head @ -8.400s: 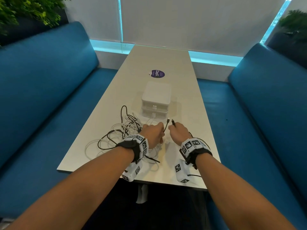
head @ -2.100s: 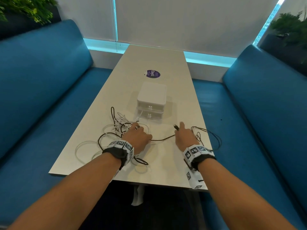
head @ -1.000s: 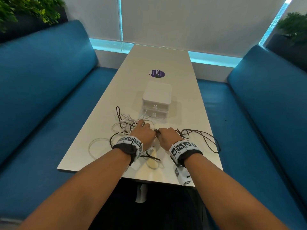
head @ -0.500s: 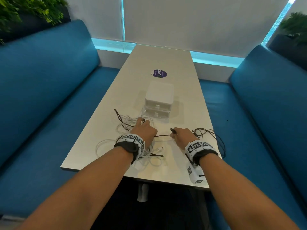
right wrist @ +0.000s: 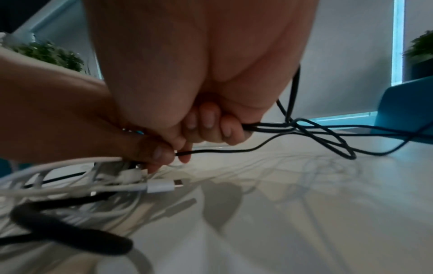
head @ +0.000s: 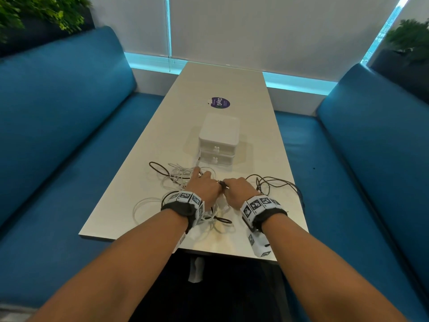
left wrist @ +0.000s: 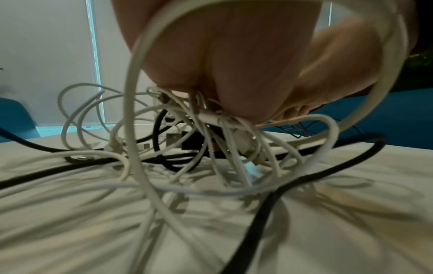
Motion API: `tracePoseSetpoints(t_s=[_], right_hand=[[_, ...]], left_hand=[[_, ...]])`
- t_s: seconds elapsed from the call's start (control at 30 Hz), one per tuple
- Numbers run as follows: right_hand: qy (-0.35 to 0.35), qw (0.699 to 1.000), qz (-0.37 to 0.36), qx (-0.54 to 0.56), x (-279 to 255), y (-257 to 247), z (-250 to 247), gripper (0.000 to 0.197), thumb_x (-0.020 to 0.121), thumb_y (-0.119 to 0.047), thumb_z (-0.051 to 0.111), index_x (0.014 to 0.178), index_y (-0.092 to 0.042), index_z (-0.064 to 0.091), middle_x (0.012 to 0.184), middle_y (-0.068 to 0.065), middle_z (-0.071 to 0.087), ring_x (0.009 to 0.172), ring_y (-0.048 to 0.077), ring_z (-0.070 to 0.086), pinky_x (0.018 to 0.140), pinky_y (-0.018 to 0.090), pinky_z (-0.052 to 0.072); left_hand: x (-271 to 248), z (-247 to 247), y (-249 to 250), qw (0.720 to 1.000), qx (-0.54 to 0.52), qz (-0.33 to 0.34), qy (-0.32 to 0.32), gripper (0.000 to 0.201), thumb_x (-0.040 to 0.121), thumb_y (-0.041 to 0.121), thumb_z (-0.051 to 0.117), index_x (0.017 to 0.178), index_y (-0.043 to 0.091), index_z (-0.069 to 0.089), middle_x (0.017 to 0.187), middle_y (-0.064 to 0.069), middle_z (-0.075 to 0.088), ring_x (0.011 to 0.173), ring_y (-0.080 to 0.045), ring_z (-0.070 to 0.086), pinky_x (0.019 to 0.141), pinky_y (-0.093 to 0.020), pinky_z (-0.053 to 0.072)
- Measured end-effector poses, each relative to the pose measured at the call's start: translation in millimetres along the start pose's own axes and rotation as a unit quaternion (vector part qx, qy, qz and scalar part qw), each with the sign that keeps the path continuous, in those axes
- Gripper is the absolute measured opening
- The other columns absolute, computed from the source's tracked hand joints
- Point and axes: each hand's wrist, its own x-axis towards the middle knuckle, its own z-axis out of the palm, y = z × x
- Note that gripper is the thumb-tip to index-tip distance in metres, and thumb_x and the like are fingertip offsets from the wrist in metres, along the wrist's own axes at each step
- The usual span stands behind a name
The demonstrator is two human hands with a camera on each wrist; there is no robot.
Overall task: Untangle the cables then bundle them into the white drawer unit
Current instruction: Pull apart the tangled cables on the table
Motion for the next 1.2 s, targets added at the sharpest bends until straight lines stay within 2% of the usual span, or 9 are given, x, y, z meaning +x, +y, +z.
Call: tracePoseSetpoints(t_s=[0.17, 0.37, 0.5, 0.77, 0.87, 0.93, 1.03, 1.13, 1.2], right_hand=[[-0.03, 0.999, 0.022, 0.03, -2, 10, -4, 0.03, 0.099, -0.038, 0.05, 0.104, -0.012, 0.062, 0.101, 0.011, 0.066, 0.095, 0.029, 0.06, 0.076, 0.035, 0.045], [-0.062, 0.997, 0.044, 0.031, 0, 14, -7, 0.03, 0.1, -0.043, 0.047, 0.092, -0.015, 0.054, 0.094, 0.009, 0.062, 0.083, 0.027, 0.057, 0.069, 0.032, 0.04], [-0.061, 0.997, 0.047, 0.03, -3, 15, -16, 0.037, 0.1, -0.044, 0.047, 0.103, -0.011, 0.063, 0.094, 0.008, 0.063, 0.084, 0.026, 0.058, 0.07, 0.032, 0.043], [-0.044, 0.997, 0.053, 0.016, -6, 18, -20, 0.037, 0.103, -0.042, 0.042, 0.108, -0.01, 0.061, 0.101, 0.01, 0.064, 0.085, 0.025, 0.056, 0.072, 0.031, 0.041], [-0.036, 0.996, 0.08, -0.005, -11, 35, -26, 0.036, 0.105, -0.038, 0.04, 0.111, -0.008, 0.06, 0.105, 0.012, 0.064, 0.096, 0.031, 0.061, 0.073, 0.031, 0.04], [-0.028, 0.991, 0.123, -0.049, -16, 59, -34, 0.035, 0.105, -0.031, 0.04, 0.116, -0.005, 0.06, 0.113, 0.014, 0.066, 0.104, 0.033, 0.062, 0.075, 0.033, 0.042], [-0.017, 0.976, 0.195, -0.096, -27, 92, -43, 0.027, 0.103, -0.02, 0.04, 0.115, -0.005, 0.059, 0.115, 0.015, 0.065, 0.103, 0.033, 0.063, 0.076, 0.034, 0.046], [0.028, 0.96, 0.264, -0.088, -34, 102, -42, 0.018, 0.099, -0.008, 0.042, 0.107, -0.004, 0.057, 0.115, 0.017, 0.063, 0.102, 0.035, 0.063, 0.071, 0.036, 0.046], [0.08, 0.954, 0.285, -0.049, -34, 96, -38, 0.021, 0.097, -0.004, 0.041, 0.115, -0.003, 0.051, 0.117, 0.019, 0.06, 0.107, 0.038, 0.06, 0.074, 0.04, 0.046]], left_hand=[[-4, 4, -9, 1.0, -0.002, 0.007, 0.014, 0.017, 0.101, 0.029, 0.045, 0.108, 0.022, 0.059, 0.108, 0.003, 0.066, 0.12, -0.026, 0.045, 0.113, -0.06, 0.016], [-8, 4, -14, 1.0, -0.015, -0.002, 0.007, 0.02, 0.092, 0.026, 0.051, 0.111, 0.027, 0.058, 0.112, 0.005, 0.061, 0.12, -0.024, 0.044, 0.112, -0.059, 0.017], [-9, 2, -12, 1.0, -0.019, -0.004, 0.005, 0.026, 0.085, 0.025, 0.055, 0.111, 0.027, 0.056, 0.112, 0.005, 0.057, 0.12, -0.024, 0.042, 0.113, -0.058, 0.017], [-8, -4, -14, 1.0, -0.002, -0.016, 0.001, 0.043, 0.084, 0.026, 0.061, 0.122, 0.021, 0.04, 0.117, 0.002, 0.057, 0.119, -0.025, 0.042, 0.112, -0.057, 0.02], [-7, -8, -32, 0.999, 0.041, -0.016, -0.019, 0.036, 0.093, 0.038, 0.055, 0.123, 0.02, 0.048, 0.116, 0.0, 0.063, 0.121, -0.029, 0.042, 0.11, -0.058, 0.019], [-10, -6, -51, 0.997, 0.069, -0.006, -0.027, 0.024, 0.096, 0.028, 0.05, 0.119, 0.02, 0.053, 0.114, 0.0, 0.066, 0.12, -0.029, 0.043, 0.11, -0.058, 0.019], [-14, 1, -64, 0.998, 0.062, 0.02, -0.012, 0.015, 0.095, 0.016, 0.05, 0.108, 0.022, 0.052, 0.109, 0.004, 0.066, 0.112, -0.026, 0.044, 0.108, -0.052, 0.022], [-12, 6, -56, 0.999, 0.042, 0.029, 0.014, 0.01, 0.096, 0.017, 0.051, 0.103, 0.023, 0.052, 0.105, 0.005, 0.066, 0.107, -0.023, 0.045, 0.102, -0.047, 0.025], [-10, 5, -50, 0.999, 0.031, 0.026, 0.021, 0.011, 0.095, 0.016, 0.049, 0.103, 0.022, 0.052, 0.103, 0.004, 0.066, 0.107, -0.024, 0.045, 0.103, -0.047, 0.027]])
